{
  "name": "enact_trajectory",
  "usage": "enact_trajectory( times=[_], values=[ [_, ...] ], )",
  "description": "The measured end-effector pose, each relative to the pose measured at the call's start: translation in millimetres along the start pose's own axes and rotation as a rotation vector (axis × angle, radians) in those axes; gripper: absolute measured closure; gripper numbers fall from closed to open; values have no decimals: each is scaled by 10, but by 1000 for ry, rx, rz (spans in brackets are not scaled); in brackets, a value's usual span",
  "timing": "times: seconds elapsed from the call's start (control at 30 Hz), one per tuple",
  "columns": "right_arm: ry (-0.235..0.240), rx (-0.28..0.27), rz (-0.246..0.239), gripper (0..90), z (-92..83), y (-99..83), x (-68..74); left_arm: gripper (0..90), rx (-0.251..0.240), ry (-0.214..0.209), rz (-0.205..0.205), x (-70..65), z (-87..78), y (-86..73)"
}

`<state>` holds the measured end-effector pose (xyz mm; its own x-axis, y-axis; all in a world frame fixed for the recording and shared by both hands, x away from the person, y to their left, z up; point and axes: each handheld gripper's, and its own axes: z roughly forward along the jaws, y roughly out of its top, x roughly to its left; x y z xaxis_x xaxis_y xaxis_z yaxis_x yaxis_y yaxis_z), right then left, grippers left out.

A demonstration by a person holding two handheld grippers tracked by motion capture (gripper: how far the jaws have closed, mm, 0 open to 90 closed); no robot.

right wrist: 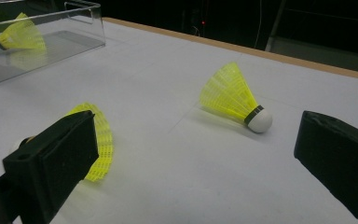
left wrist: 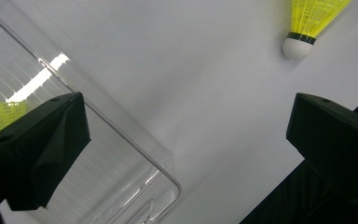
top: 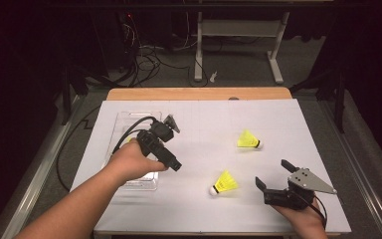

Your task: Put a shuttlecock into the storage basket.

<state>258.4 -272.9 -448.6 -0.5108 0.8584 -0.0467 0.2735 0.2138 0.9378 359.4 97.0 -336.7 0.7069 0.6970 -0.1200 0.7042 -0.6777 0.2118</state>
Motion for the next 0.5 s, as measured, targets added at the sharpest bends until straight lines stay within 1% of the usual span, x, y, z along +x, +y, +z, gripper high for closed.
enact_trajectory(
  times=[0.1, 0.23, 0.5],
  values=[
    [2, -11, 23, 3, -18, 0, -21, 5, -3, -8, 12, -38, 18, 27],
    [0, -13, 35, 3, -31, -2, -36, 5, -6, -9, 22, -86, 52, 61],
    [-2, -5, 31, 3, -25, -16, -41, 5, -12, -17, 43, -187, 128, 119]
  ],
)
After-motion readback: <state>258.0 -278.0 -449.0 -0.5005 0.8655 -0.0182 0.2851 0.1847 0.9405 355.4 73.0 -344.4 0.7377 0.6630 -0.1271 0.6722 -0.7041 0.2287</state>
